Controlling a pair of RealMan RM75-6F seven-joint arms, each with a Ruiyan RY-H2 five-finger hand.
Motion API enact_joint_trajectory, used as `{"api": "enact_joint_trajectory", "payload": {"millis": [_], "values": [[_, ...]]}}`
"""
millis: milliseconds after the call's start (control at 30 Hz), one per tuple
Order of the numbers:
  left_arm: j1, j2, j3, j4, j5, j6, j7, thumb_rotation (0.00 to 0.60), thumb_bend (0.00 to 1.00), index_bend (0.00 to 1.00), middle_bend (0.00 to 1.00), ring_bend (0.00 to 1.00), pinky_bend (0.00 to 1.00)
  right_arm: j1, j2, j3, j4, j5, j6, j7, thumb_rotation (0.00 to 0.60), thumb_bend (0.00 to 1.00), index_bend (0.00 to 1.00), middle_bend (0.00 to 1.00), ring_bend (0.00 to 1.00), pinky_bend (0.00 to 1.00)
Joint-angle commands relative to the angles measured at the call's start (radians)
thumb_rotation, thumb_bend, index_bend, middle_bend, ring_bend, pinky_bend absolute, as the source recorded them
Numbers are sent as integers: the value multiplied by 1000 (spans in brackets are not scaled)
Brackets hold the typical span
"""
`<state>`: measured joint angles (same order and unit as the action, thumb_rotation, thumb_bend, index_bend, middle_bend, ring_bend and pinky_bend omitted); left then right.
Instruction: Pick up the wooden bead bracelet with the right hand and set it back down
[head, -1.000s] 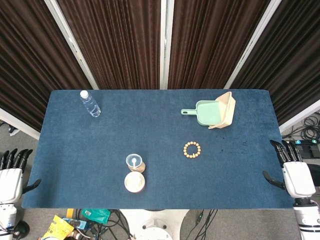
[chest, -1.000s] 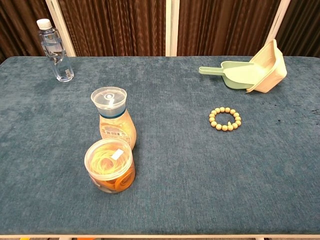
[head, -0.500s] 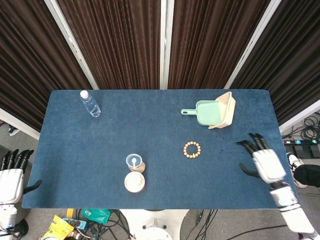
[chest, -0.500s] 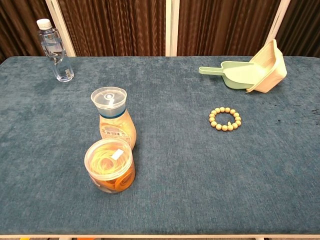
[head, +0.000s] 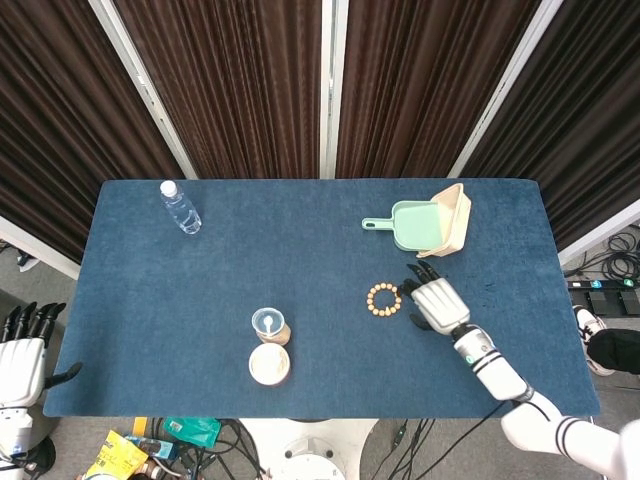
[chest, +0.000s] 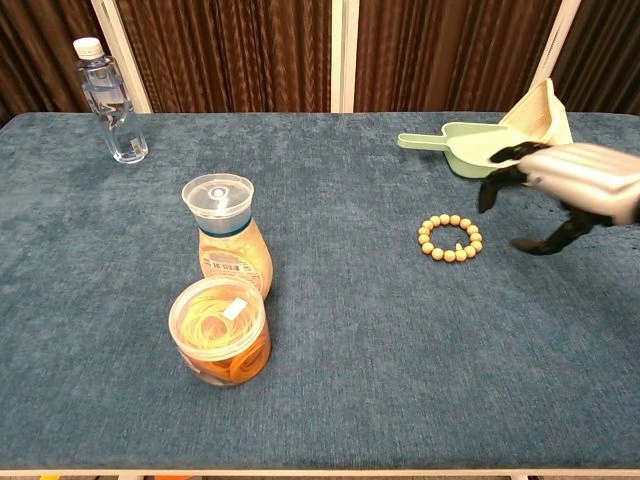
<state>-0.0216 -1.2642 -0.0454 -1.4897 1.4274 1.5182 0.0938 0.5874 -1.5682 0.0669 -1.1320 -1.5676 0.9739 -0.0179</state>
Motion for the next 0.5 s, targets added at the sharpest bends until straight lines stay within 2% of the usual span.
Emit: {"api": "enact_joint_trajectory", "payload": {"millis": [33,267,500], "values": [[0,-2,-1,6,-3,-5,-8,600,27,137,131,45,0,29,-67,-16,86,-24,0,-24,600,236,373,328,64,49],[0,-11,-1,32,-6,-14,-36,600,27,137,131,45,0,45,-156,-51,229,-66,33,-12,600,235,393,329,64,49],[-1,-15,-2,50,-6,-20,-60,600,27,137,131,45,0,46,-208,-71,324,-99,104,27,600,237,396,329,64,49]]}}
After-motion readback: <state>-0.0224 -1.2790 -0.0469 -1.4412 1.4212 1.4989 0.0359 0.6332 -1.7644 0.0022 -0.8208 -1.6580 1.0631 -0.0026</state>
